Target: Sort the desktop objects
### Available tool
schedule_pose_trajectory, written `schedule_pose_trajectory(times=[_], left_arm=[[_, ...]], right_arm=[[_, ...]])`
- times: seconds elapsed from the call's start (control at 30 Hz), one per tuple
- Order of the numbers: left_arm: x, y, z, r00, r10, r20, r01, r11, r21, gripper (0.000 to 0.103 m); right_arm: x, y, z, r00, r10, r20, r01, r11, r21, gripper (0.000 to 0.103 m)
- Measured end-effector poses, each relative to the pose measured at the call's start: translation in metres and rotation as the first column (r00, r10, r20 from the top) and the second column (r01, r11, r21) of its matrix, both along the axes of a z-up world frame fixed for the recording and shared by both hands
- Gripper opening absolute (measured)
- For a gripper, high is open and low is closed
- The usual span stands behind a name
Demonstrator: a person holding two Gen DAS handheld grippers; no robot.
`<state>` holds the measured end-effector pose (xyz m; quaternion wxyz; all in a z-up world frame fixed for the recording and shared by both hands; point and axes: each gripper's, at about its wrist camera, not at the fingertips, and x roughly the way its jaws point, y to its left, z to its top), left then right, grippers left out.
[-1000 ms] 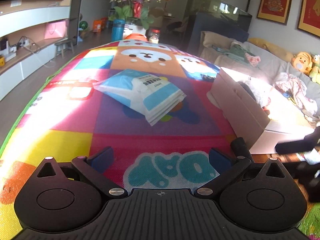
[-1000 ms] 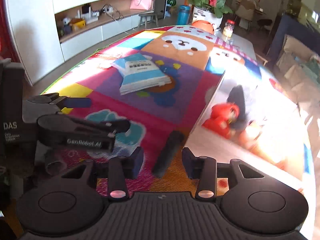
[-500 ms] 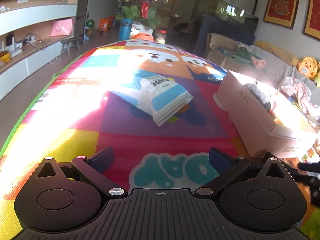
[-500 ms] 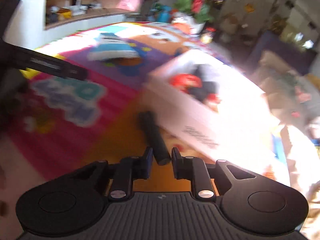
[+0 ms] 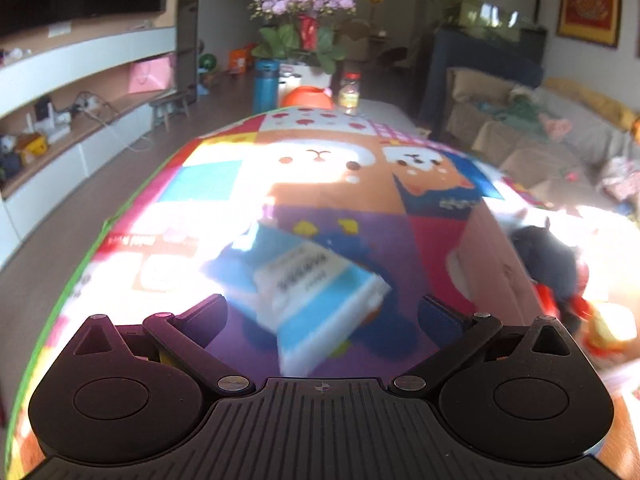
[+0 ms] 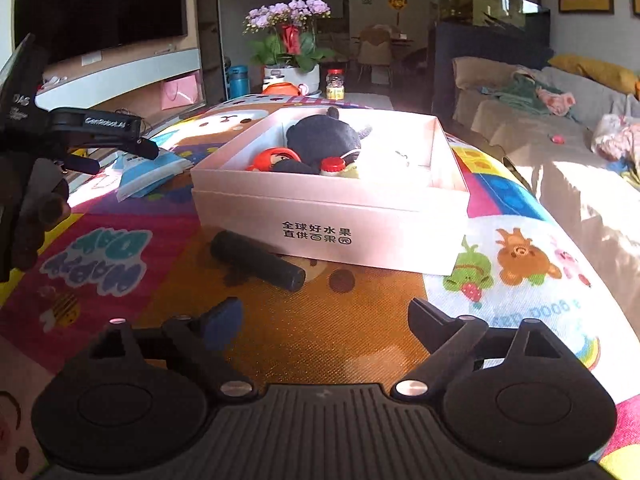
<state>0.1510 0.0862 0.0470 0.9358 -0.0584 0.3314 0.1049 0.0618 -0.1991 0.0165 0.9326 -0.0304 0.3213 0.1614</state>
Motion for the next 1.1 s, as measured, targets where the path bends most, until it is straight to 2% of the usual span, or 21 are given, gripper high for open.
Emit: schedule_pose_trajectory(times=[0.03, 0.1, 0.17, 0.23, 0.27, 0.3, 0.33, 0.4, 0.5, 0.57, 0.63, 0.67, 0.7, 0.73, 0.77, 0.8, 0.87, 0.97, 1.03, 1.1], left_arm=[[0.013, -0.004, -0.003, 0.999, 0.016, -0.028, -0.015, 0.999, 0.044, 0.103], [0.033, -0.006, -0.013, 0.997, 0.048, -0.066, -0.042, 0.994, 0.096, 0.103], [0.041, -0.002, -0.023, 0.993, 0.081, -0.084, -0.071, 0.991, 0.116, 0.103], [0.038, 0.004, -0.027, 0.993, 0.090, -0.079, -0.082, 0.992, 0.100, 0.100], [0.035, 0.008, -0.028, 0.993, 0.090, -0.075, -0.083, 0.993, 0.089, 0.087], [0.032, 0.011, -0.028, 0.993, 0.092, -0.075, -0.085, 0.993, 0.086, 0.076], [0.027, 0.013, -0.027, 0.994, 0.084, -0.069, -0.078, 0.993, 0.084, 0.070], [0.017, 0.013, -0.024, 0.997, 0.049, -0.061, -0.043, 0.995, 0.095, 0.046], [-0.007, 0.004, -0.020, 0.997, -0.044, -0.057, 0.051, 0.991, 0.125, 0.029], [-0.026, -0.005, -0.021, 0.992, -0.114, -0.059, 0.122, 0.982, 0.143, 0.029], [-0.040, -0.009, -0.021, 0.985, -0.160, -0.062, 0.166, 0.980, 0.113, 0.030], [-0.045, -0.007, -0.020, 0.986, -0.159, -0.048, 0.162, 0.983, 0.080, 0.035], [-0.048, -0.004, -0.016, 0.991, -0.133, -0.032, 0.135, 0.990, 0.052, 0.055], [-0.049, 0.001, -0.012, 0.995, -0.103, -0.009, 0.103, 0.994, 0.028, 0.067], [-0.050, 0.007, -0.007, 0.998, -0.057, 0.027, 0.057, 0.998, 0.005, 0.088], [-0.050, 0.014, -0.001, 0.997, -0.006, 0.073, 0.006, 1.000, -0.003, 0.096], [-0.045, 0.022, 0.007, 0.993, 0.037, 0.114, -0.040, 0.999, 0.022, 0.097], [-0.031, 0.039, 0.009, 0.992, 0.068, 0.102, -0.070, 0.997, 0.023, 0.100], [-0.019, 0.055, 0.006, 0.989, 0.085, 0.125, -0.090, 0.995, 0.040, 0.100], [-0.001, 0.073, 0.002, 0.992, 0.020, 0.123, -0.024, 0.999, 0.030, 0.102]], right_arm=[[0.002, -0.001, 0.000, 1.000, -0.006, -0.010, 0.006, 1.000, 0.007, 0.092], [0.003, -0.006, -0.001, 1.000, -0.018, -0.001, 0.018, 0.999, 0.041, 0.099], [0.001, -0.010, 0.001, 0.999, -0.032, 0.015, 0.031, 0.997, 0.065, 0.101], [0.000, -0.012, 0.001, 0.999, -0.035, 0.025, 0.033, 0.996, 0.083, 0.103], [0.000, -0.012, 0.001, 0.999, -0.035, 0.027, 0.032, 0.995, 0.090, 0.103], [0.000, -0.013, 0.001, 0.999, -0.035, 0.025, 0.032, 0.995, 0.095, 0.103], [0.001, -0.013, 0.001, 0.999, -0.034, 0.022, 0.031, 0.995, 0.098, 0.103], [0.002, -0.014, 0.001, 0.999, -0.030, 0.014, 0.029, 0.994, 0.103, 0.103], [0.002, -0.014, 0.001, 0.999, -0.033, 0.011, 0.032, 0.994, 0.108, 0.103], [0.002, -0.014, 0.000, 0.999, -0.037, 0.010, 0.036, 0.994, 0.104, 0.103], [0.002, -0.012, 0.000, 0.999, -0.044, 0.005, 0.043, 0.995, 0.092, 0.103], [0.002, -0.011, 0.000, 0.999, -0.046, 0.003, 0.046, 0.995, 0.083, 0.103], [0.002, -0.010, 0.000, 0.999, -0.049, 0.003, 0.049, 0.996, 0.074, 0.103], [0.002, -0.009, -0.001, 0.999, -0.051, 0.004, 0.050, 0.997, 0.066, 0.103], [0.002, -0.008, -0.001, 0.999, -0.051, 0.004, 0.050, 0.997, 0.059, 0.103], [0.002, -0.007, -0.001, 0.999, -0.052, 0.004, 0.051, 0.997, 0.053, 0.103], [0.002, -0.007, -0.001, 0.999, -0.052, 0.001, 0.052, 0.997, 0.049, 0.103], [0.003, -0.009, -0.002, 0.998, -0.063, -0.005, 0.064, 0.997, 0.053, 0.103], [0.003, -0.009, -0.002, 0.998, -0.063, -0.006, 0.063, 0.996, 0.056, 0.103], [0.004, -0.009, -0.002, 0.998, -0.063, -0.009, 0.063, 0.997, 0.054, 0.103]])
